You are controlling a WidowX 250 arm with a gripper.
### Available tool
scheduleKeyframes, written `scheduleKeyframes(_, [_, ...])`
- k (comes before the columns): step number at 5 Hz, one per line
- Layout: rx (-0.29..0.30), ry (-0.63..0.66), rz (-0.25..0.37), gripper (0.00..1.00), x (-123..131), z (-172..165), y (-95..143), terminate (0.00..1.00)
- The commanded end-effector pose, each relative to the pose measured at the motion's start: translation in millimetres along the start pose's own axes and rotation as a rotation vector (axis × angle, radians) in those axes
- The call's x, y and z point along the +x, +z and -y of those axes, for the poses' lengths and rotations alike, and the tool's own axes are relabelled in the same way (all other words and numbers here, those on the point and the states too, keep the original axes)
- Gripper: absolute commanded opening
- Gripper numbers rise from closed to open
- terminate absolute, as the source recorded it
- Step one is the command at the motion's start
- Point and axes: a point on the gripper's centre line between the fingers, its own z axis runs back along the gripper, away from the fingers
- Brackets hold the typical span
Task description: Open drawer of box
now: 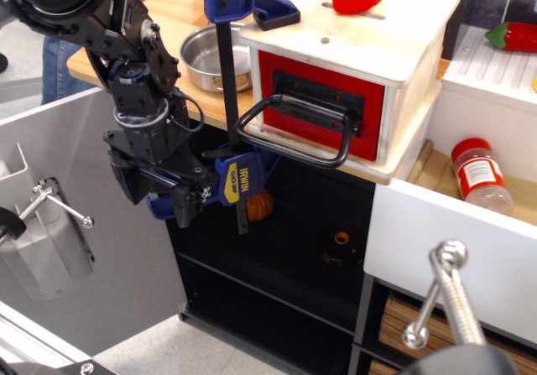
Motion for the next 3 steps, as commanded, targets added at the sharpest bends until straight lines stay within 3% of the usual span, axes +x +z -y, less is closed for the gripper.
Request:
scheduleKeyframes(1, [0.0,0.0,0.0,1.0,0.0,0.0,0.0,0.0])
scheduleKeyframes(3, [-0.119,0.035,-0.031,1.0,7.6,25.1,50.4,0.0])
